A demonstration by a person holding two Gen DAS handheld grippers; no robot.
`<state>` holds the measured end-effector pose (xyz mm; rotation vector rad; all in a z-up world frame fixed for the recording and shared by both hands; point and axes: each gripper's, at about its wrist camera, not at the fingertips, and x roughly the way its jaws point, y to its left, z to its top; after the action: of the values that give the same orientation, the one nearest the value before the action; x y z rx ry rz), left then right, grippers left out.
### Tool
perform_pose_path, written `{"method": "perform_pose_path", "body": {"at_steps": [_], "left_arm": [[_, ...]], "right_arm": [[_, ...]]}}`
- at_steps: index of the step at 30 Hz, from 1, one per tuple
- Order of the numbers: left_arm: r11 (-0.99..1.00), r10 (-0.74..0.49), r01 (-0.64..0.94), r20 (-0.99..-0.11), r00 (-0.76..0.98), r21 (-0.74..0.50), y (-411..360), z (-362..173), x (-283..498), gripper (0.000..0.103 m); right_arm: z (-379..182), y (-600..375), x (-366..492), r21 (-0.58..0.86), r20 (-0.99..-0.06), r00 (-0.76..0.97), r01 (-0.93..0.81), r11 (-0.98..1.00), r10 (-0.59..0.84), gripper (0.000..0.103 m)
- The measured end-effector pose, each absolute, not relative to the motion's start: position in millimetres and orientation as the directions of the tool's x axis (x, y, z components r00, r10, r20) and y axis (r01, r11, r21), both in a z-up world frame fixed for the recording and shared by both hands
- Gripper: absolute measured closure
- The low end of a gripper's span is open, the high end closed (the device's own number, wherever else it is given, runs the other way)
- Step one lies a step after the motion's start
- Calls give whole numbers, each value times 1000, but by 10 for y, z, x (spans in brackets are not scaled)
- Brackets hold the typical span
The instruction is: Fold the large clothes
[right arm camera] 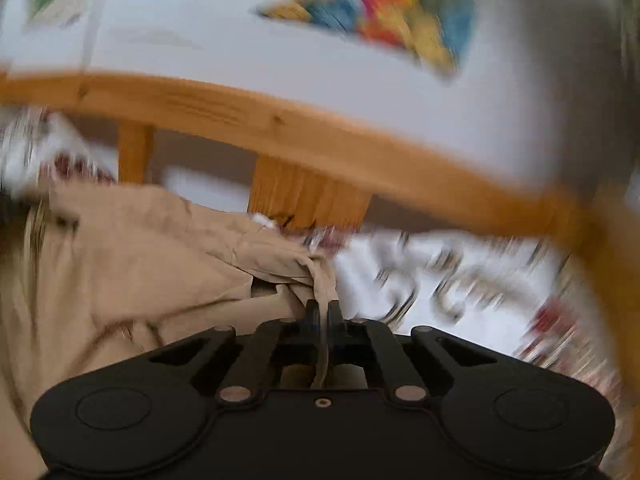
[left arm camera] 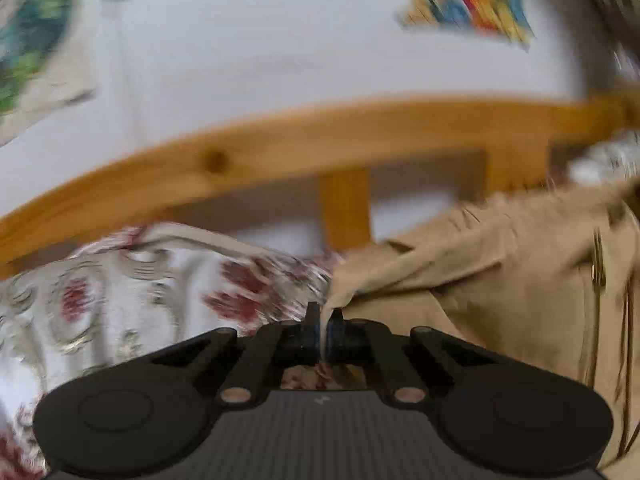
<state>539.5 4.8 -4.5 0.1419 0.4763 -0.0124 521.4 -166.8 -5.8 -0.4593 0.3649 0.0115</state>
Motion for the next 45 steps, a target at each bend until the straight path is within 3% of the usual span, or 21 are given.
{"method": "perform_pose_path", "body": {"at_steps": [2,4,6,10,13,15,17,19,27,31,35,37,39,42,45], "left_arm": [[997,20,14,-421,907,77,186,-83,5291,99],[997,35,-8,-342,939,79,167,-136,5094,99],[993,69,-37,-289,955,114,120,-211,4957,100],[986,73,-34,-239,968,163,94,-222,4823,99],[996,46,-33,-167,985,85,148,-121,4630,99],[995,39,-29,-105,994,97,122,-111,4486,99],[992,10,-2,-61,998,130,95,-148,4331,99],[988,-12,23,-71,997,151,110,-234,4264,99],[966,-66,109,-186,980,233,246,-473,4066,99],[961,-85,136,-211,974,239,282,-473,3997,99],[954,-96,152,-216,972,257,263,-494,3960,99],[953,-97,154,-219,971,260,254,-499,3961,99],[951,-100,159,-221,970,266,253,-503,3963,99],[950,-111,172,-232,966,260,266,-517,3937,98],[944,-136,201,-246,960,263,301,-511,3868,98]], "right_arm": [[-102,-1668,4997,-491,-221,969,-11,871,-112,102],[-197,-1693,4885,-487,-207,970,13,873,-130,102],[-286,-1583,4699,-533,-111,982,72,843,-153,102],[-392,-1643,4496,-543,-78,985,88,835,-155,102],[-359,-1684,4291,-542,-33,990,99,834,-139,102],[-317,-1714,4177,-533,7,991,116,838,-132,102],[-284,-1748,4091,-508,-12,994,91,856,-113,101],[-329,-1768,3987,-538,-30,996,59,841,-89,101],[-374,-1971,3663,-483,-230,973,-95,870,-22,95],[-143,-2104,3478,-298,-313,948,-159,941,61,73],[366,-2371,3375,57,-322,930,-168,984,177,61],[563,-2499,3453,260,-339,898,-198,945,281,57],[619,-2609,3661,492,-362,850,-174,853,382,45],[512,-2699,4019,718,-392,796,-48,694,461,44],[387,-2751,4270,824,-402,781,81,561,478,46]]}}
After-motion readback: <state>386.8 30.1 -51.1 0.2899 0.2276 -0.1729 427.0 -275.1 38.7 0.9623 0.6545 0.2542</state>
